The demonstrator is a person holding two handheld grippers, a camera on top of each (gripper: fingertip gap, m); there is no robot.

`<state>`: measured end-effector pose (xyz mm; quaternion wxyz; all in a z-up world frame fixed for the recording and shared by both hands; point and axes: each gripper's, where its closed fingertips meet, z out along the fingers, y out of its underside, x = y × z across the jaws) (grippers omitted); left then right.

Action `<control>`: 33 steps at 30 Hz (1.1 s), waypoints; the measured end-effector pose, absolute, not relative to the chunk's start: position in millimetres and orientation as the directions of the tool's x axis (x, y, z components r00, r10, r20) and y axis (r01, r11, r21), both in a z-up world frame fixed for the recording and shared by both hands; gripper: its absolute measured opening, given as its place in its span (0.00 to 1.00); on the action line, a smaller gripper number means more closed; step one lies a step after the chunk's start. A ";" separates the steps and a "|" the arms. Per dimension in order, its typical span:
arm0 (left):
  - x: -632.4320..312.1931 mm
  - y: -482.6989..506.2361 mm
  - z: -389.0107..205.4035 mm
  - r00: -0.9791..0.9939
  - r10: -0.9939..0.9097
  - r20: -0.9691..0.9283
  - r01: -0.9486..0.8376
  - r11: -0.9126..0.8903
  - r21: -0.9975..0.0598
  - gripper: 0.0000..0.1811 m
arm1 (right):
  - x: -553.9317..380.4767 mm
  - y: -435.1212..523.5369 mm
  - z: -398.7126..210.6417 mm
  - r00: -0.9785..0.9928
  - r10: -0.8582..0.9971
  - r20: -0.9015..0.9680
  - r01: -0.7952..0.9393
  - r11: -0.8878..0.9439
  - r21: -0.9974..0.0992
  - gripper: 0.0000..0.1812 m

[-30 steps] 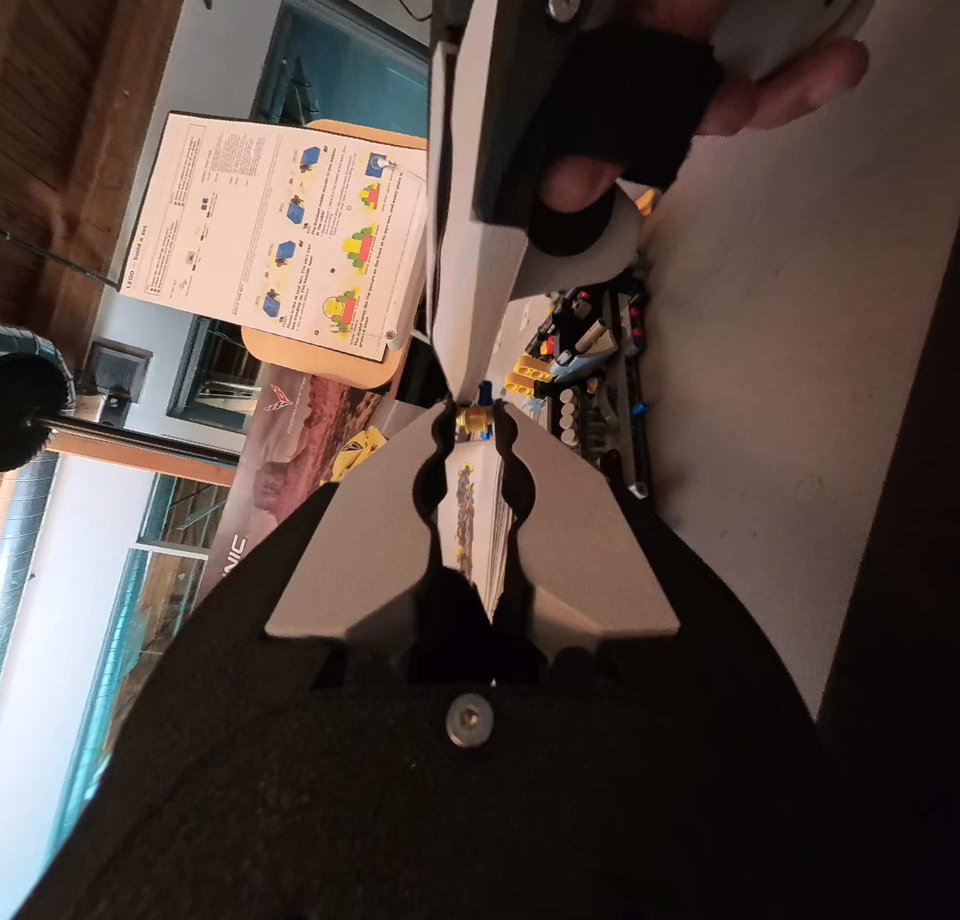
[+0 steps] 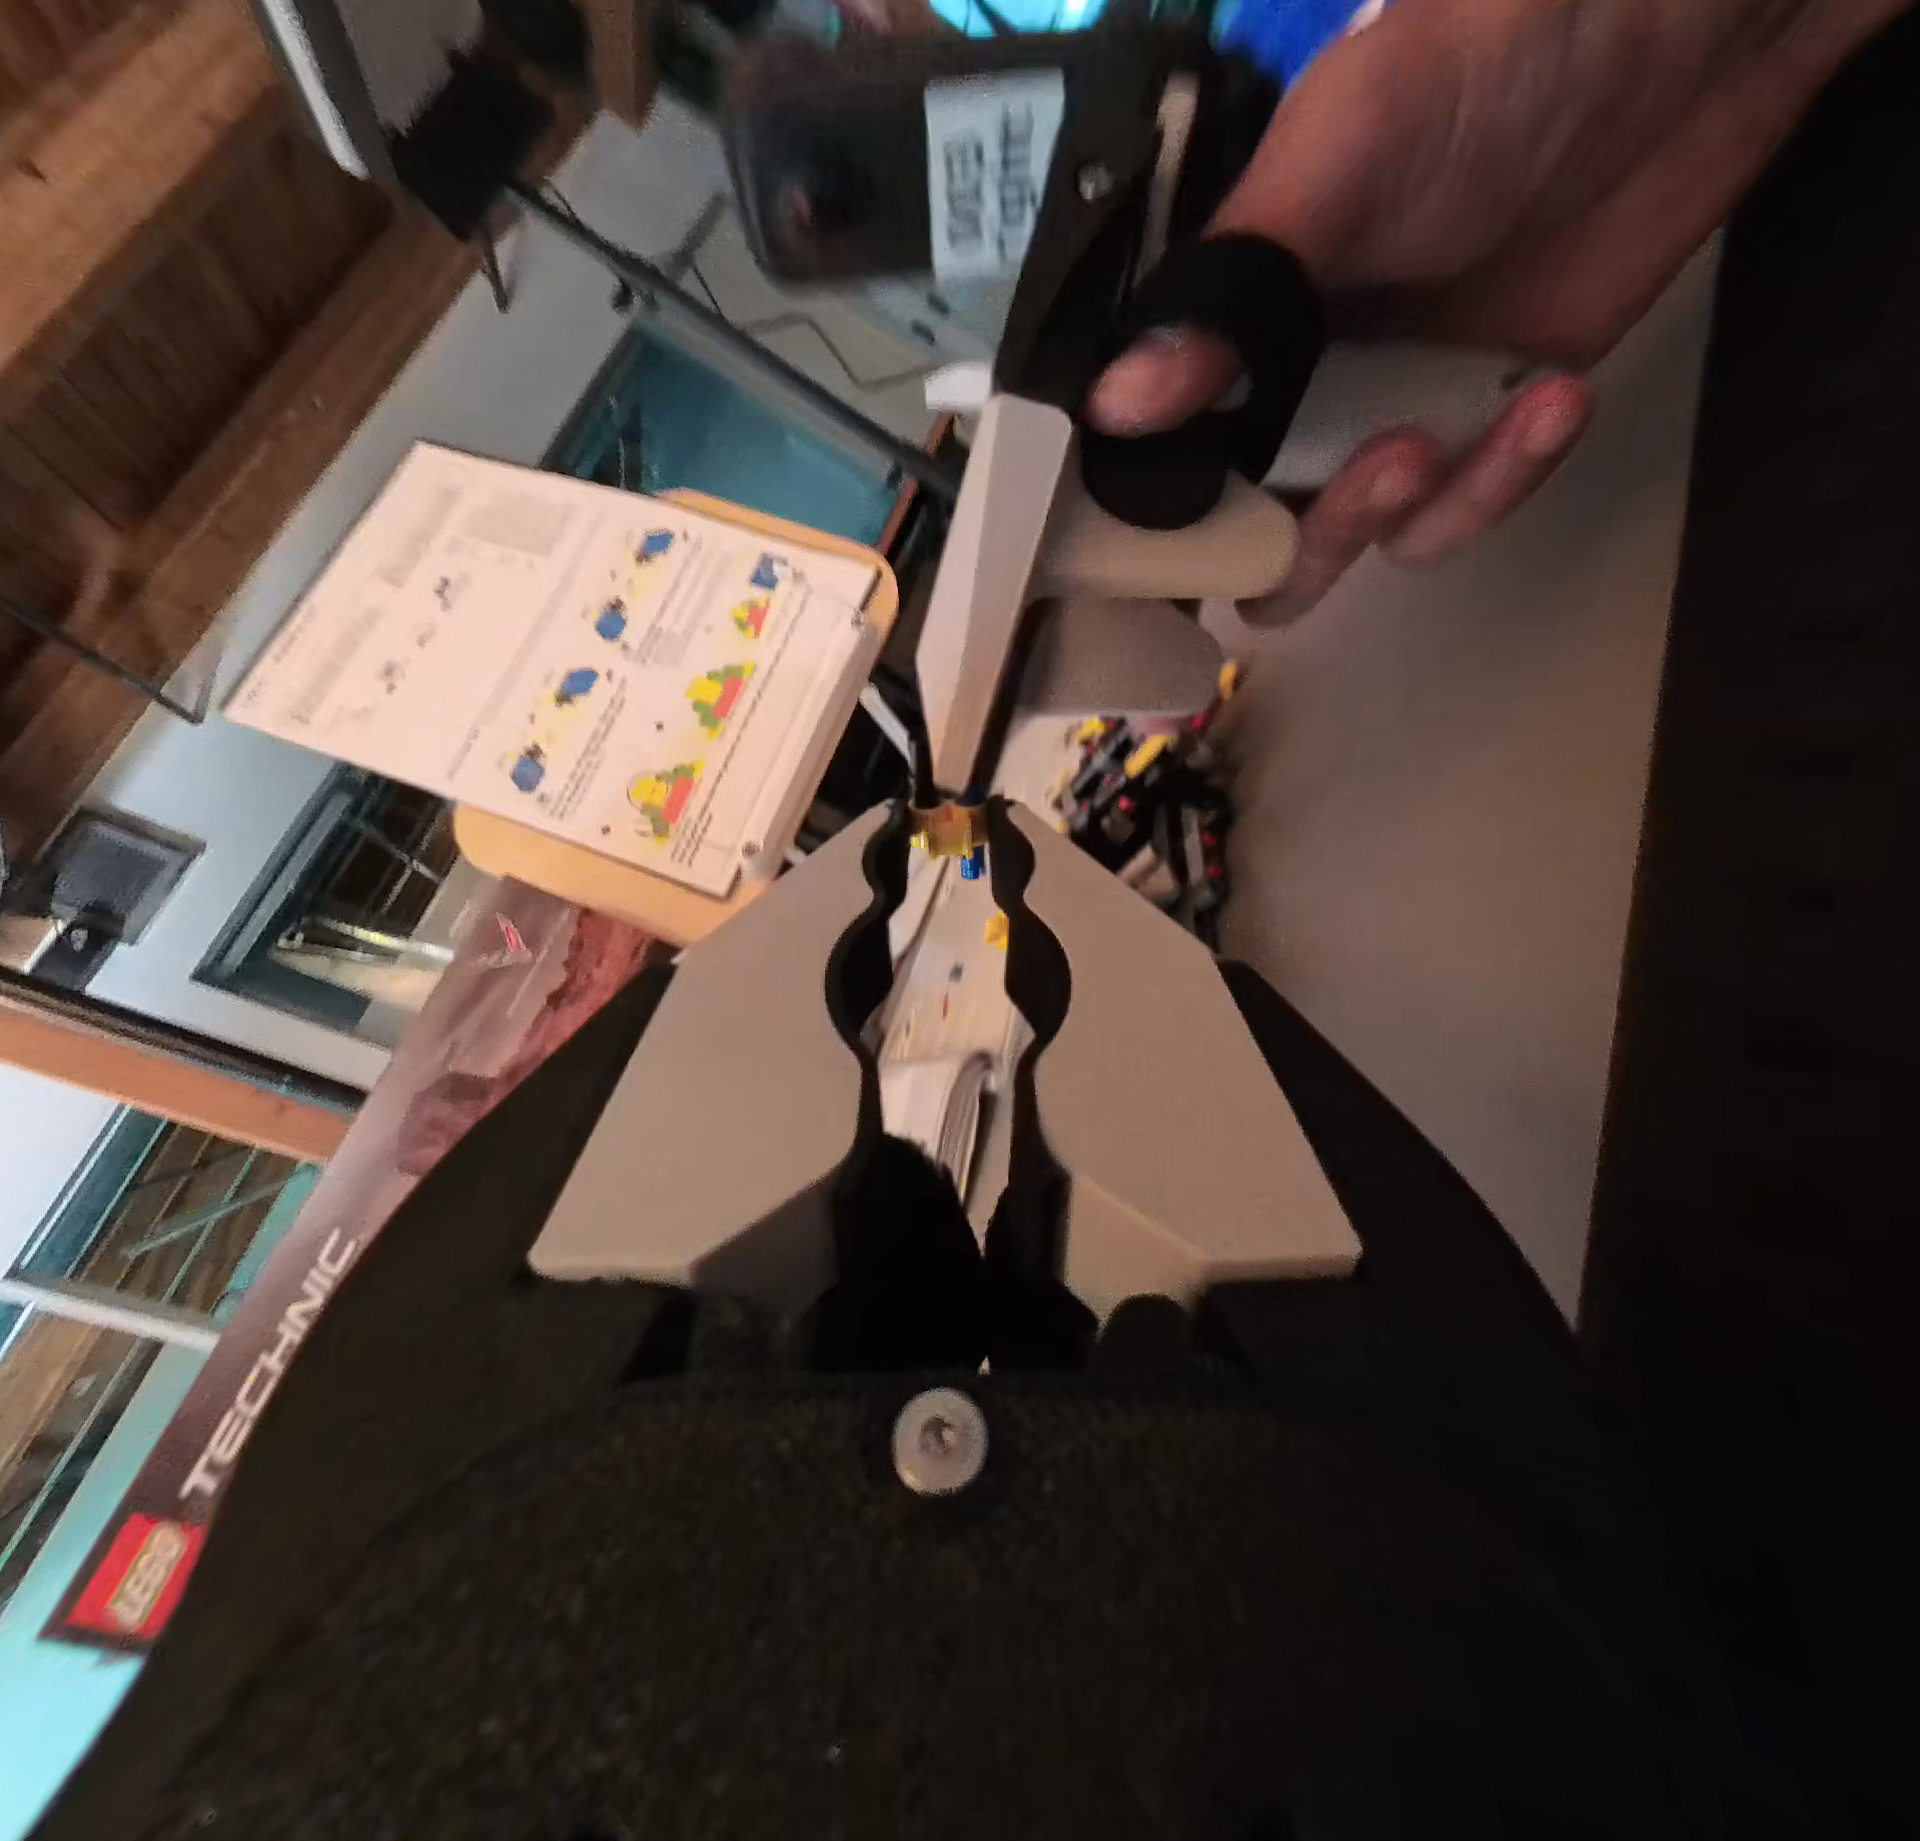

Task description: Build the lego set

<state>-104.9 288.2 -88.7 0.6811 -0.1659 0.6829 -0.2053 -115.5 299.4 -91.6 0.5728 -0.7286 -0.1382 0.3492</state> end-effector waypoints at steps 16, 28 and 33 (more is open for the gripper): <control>-116.1 261.5 -82.6 -0.043 -0.483 -0.875 0.197 0.854 -0.481 0.09 | -134.1 271.2 -77.6 0.350 0.713 -0.608 -0.344 -0.505 -0.791 0.12; -113.2 264.8 -85.8 -0.069 -0.580 -0.812 0.188 0.791 -0.582 0.09 | -127.1 274.4 -82.9 0.410 0.705 -0.578 -0.325 -0.479 -0.815 0.09; -118.5 279.5 -71.4 -0.122 -0.832 -0.541 0.226 0.508 -0.831 0.03 | -116.1 280.0 -77.9 0.514 0.707 -0.486 -0.326 -0.363 -0.873 0.09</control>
